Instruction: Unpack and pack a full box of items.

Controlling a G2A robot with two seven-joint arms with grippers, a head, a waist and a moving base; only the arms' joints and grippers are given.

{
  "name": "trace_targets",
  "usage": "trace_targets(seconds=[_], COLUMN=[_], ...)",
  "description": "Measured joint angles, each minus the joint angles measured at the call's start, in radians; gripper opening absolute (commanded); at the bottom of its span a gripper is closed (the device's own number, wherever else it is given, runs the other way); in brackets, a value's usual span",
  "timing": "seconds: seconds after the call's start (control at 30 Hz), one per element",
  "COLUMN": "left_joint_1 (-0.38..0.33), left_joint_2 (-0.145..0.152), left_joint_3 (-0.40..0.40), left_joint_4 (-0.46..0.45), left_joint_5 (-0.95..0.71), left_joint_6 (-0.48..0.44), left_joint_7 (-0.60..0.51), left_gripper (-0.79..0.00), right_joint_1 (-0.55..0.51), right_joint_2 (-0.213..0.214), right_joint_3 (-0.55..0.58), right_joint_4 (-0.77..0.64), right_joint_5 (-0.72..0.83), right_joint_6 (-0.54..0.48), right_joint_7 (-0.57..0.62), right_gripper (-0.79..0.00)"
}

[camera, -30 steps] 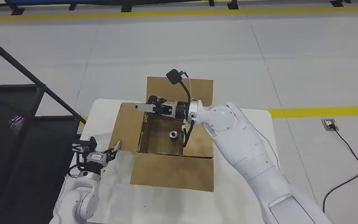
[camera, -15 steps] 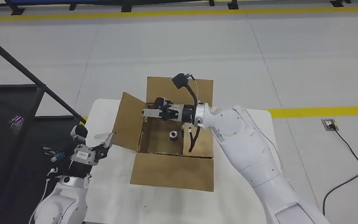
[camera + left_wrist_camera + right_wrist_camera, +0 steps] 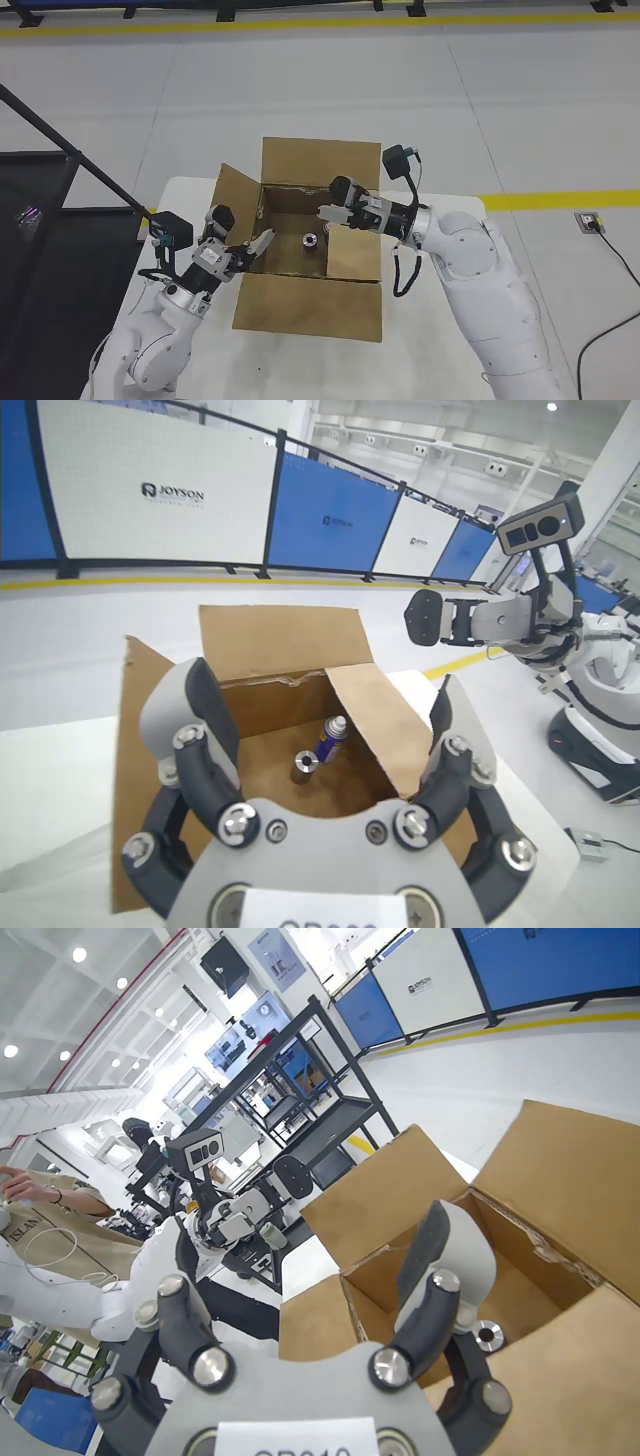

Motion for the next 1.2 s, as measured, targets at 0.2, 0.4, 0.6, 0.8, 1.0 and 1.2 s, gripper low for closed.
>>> trace_targets(seconds=[0.2,0.4,0.6,0.8,1.0,1.2], left_joint_1=[0.002,0.002,-0.021,-0.175,-0.338,-0.447], left_joint_2=[0.0,0.0,-0.005,-0.017,-0.033,-0.059], left_joint_3=[-0.002,-0.002,0.025,0.119,0.235,0.339], left_joint_4=[-0.001,-0.001,0.036,0.172,0.356,0.526], left_joint_5=[0.003,0.003,-0.059,-0.288,-0.418,-0.532], left_joint_6=[0.0,0.0,0.02,0.059,0.08,0.068], left_joint_7=[0.004,0.004,-0.031,-0.27,-0.478,-0.542], left_gripper=[0.0,0.0,0.0,0.0,0.0,0.0], right_joint_1=[0.002,0.002,0.003,-0.017,-0.097,-0.158], right_joint_2=[-0.001,-0.001,0.004,0.031,0.068,0.096], right_joint_3=[-0.002,-0.002,-0.003,0.072,0.194,0.273], right_joint_4=[0.002,0.002,-0.036,-0.095,-0.16,-0.185], right_joint_5=[0.0,0.0,-0.003,0.016,0.05,0.082], right_joint_6=[-0.001,-0.001,-0.001,-0.02,-0.019,-0.013], right_joint_7=[-0.001,-0.001,-0.009,0.037,0.101,0.13], right_gripper=[0.0,0.0,0.0,0.0,0.0,0.0])
